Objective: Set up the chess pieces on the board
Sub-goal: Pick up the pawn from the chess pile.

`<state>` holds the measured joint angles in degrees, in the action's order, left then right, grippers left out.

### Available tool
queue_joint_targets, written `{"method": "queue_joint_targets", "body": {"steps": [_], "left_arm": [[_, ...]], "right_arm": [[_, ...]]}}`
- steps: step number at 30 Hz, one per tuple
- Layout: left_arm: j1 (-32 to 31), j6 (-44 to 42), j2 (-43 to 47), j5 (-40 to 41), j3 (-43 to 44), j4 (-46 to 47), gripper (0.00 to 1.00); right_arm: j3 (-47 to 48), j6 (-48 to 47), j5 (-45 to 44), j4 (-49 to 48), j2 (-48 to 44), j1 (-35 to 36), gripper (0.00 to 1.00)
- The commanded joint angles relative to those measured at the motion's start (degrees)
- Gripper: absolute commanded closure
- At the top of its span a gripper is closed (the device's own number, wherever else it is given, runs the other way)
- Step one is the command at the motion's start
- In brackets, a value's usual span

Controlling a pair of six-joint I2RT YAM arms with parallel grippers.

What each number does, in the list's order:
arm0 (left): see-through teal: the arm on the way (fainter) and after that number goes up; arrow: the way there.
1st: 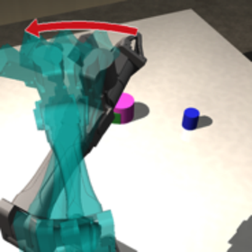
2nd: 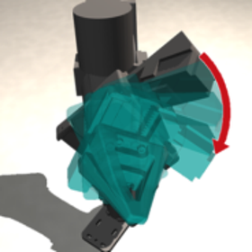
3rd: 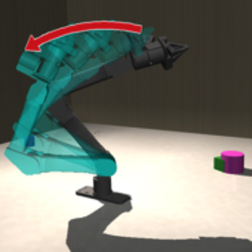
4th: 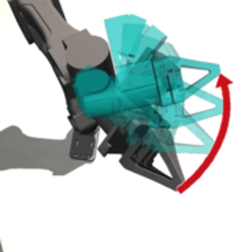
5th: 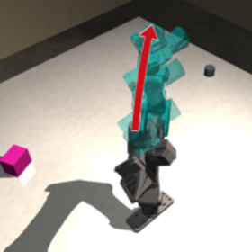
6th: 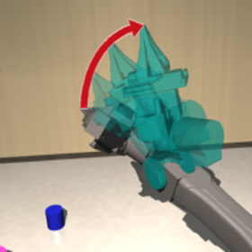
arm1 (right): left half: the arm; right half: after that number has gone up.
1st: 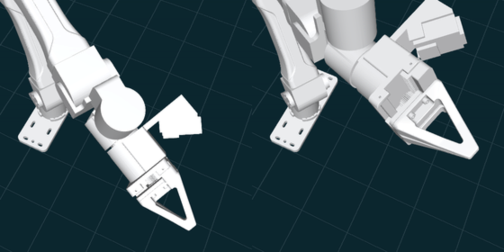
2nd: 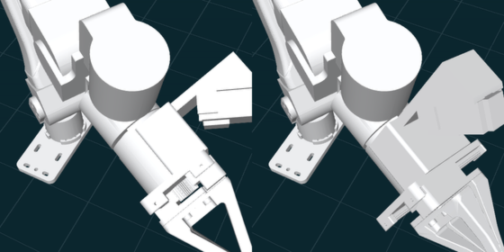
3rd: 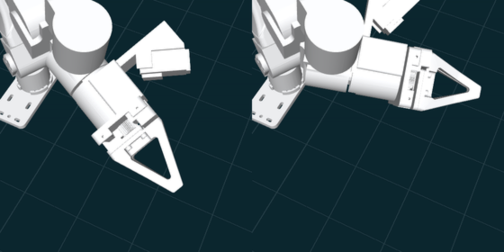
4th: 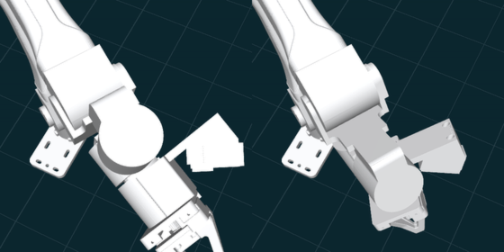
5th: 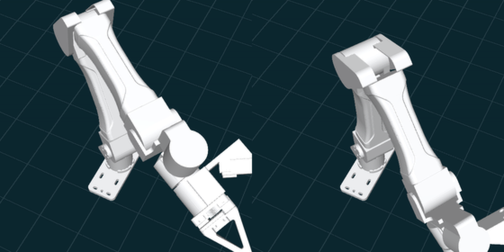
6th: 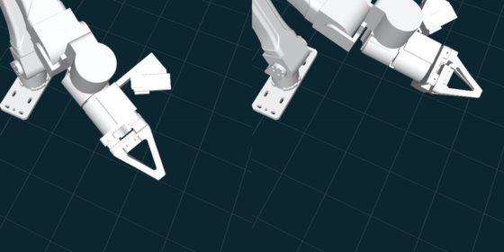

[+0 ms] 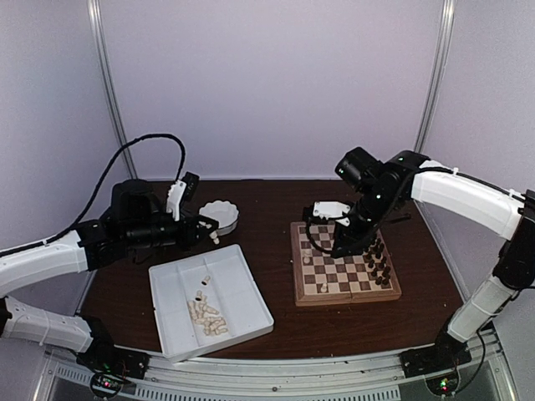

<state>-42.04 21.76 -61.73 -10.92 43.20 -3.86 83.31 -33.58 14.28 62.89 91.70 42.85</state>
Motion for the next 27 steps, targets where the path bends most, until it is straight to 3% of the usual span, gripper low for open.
{"method": "queue_joint_targets", "body": {"steps": [1, 10, 20, 27], "left_arm": [[0.4, 3.7, -1.4, -1.0, 2.9, 11.7, 0.88], [0.4, 6.7, -5.3, -3.0, 8.5, 14.7, 0.88], [0.4, 16.1, -4.6, -2.2, 2.2, 28.6, 0.88], [0.4, 17.9, -2.6, -1.8, 0.4, 31.3, 0.88]], "right_arm": [[0.0, 4.4, 13.4, -7.0, -4.1, -3.2, 0.4], [5.0, 12.2, 25.7, -13.3, -3.7, -4.5, 0.4], [6.6, 24.9, 38.6, -25.1, 0.1, -4.5, 0.37], [7.7, 40.8, 49.6, -38.5, 7.0, -4.2, 0.37]]}}
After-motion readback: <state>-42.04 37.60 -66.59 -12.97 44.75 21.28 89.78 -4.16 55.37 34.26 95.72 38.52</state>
